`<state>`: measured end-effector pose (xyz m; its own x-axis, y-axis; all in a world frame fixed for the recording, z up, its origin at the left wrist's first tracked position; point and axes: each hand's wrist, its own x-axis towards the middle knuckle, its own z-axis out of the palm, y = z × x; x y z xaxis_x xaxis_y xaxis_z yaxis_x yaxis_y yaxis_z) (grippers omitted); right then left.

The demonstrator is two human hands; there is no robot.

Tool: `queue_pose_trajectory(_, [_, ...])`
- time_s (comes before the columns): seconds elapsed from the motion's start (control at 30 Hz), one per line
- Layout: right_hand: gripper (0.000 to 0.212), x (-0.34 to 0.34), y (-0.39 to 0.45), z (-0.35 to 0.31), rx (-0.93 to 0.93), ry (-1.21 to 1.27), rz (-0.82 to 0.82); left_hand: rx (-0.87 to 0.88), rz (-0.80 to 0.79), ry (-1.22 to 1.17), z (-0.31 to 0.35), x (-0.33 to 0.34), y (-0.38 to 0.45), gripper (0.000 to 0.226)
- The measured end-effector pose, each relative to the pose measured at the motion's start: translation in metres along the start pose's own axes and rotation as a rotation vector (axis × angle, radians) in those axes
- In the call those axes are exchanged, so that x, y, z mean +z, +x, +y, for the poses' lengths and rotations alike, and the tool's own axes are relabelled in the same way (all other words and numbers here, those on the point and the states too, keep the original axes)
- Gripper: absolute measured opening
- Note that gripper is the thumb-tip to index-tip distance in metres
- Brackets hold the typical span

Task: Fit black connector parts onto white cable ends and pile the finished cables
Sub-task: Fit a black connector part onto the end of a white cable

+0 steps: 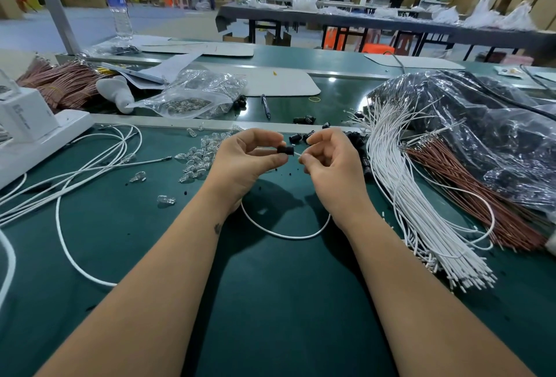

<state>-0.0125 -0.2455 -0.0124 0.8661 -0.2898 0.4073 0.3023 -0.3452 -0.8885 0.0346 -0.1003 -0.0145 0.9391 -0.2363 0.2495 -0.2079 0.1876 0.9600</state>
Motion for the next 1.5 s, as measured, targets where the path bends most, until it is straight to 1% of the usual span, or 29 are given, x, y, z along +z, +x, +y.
queue_pose_trajectory(0.13, [0.032, 0.0001, -0.0007, 0.0014, 0.015, -0.032, 0.041, 0.031, -0.025, -0.004, 0.0009, -0.0014, -0.0015, 0.041])
queue_pose_trajectory(0.27, [0.031, -0.001, -0.0008, -0.0024, -0.025, -0.01, 0.089, -0.022, -0.03, -0.012, 0.003, -0.0019, -0.0017, 0.036])
queue_pose_trajectory(0.37, [0.034, -0.0018, -0.0026, -0.0063, -0.081, -0.041, 0.069, -0.043, -0.046, -0.043, 0.0033, -0.003, -0.0018, 0.034])
queue_pose_trajectory(0.43, [0.037, -0.002, -0.0038, -0.0074, -0.097, -0.072, 0.053, -0.022, -0.054, -0.041, 0.0029, -0.0038, -0.002, 0.036])
queue_pose_trajectory(0.57, [0.034, -0.0022, -0.0051, -0.0077, -0.09, -0.1, 0.036, 0.012, -0.079, -0.043, 0.0022, -0.0049, -0.0028, 0.041])
queue_pose_trajectory(0.77, [0.037, -0.0008, -0.0062, -0.0081, -0.097, -0.081, -0.004, 0.025, -0.067, -0.023, 0.0005, -0.0051, -0.0027, 0.029])
queue_pose_trajectory(0.83, [0.033, -0.0001, -0.0067, -0.0077, -0.088, -0.064, -0.007, 0.024, -0.046, -0.015, 0.0009, -0.0046, -0.0024, 0.026])
queue_pose_trajectory(0.9, [0.024, 0.0007, -0.0066, -0.0067, -0.064, -0.063, -0.004, 0.022, -0.018, 0.003, 0.0011, -0.0045, -0.0021, 0.024])
queue_pose_trajectory(1.0, [0.012, 0.0013, -0.0059, -0.0051, -0.049, -0.13, -0.027, 0.026, 0.005, 0.033, 0.0012, -0.0039, -0.0019, 0.022])
queue_pose_trajectory(1.1, [0.006, 0.0001, -0.0054, -0.0055, -0.081, -0.184, -0.009, 0.021, 0.001, 0.03, 0.0015, -0.003, -0.003, 0.018])
queue_pose_trajectory(1.23, [0.006, -0.0008, -0.0059, -0.006, -0.128, -0.223, -0.015, 0.003, 0.0, 0.023, 0.0013, -0.0024, -0.0036, 0.015])
queue_pose_trajectory(1.37, [0.01, 0.0021, -0.0061, -0.0039, -0.082, -0.24, -0.064, 0.031, -0.012, 0.045, 0.002, -0.0032, -0.0033, 0.022])
queue_pose_trajectory(1.5, [0.011, 0.0045, -0.0071, -0.0022, -0.085, -0.26, -0.084, 0.031, -0.02, 0.044, 0.0025, -0.0056, -0.0034, 0.022])
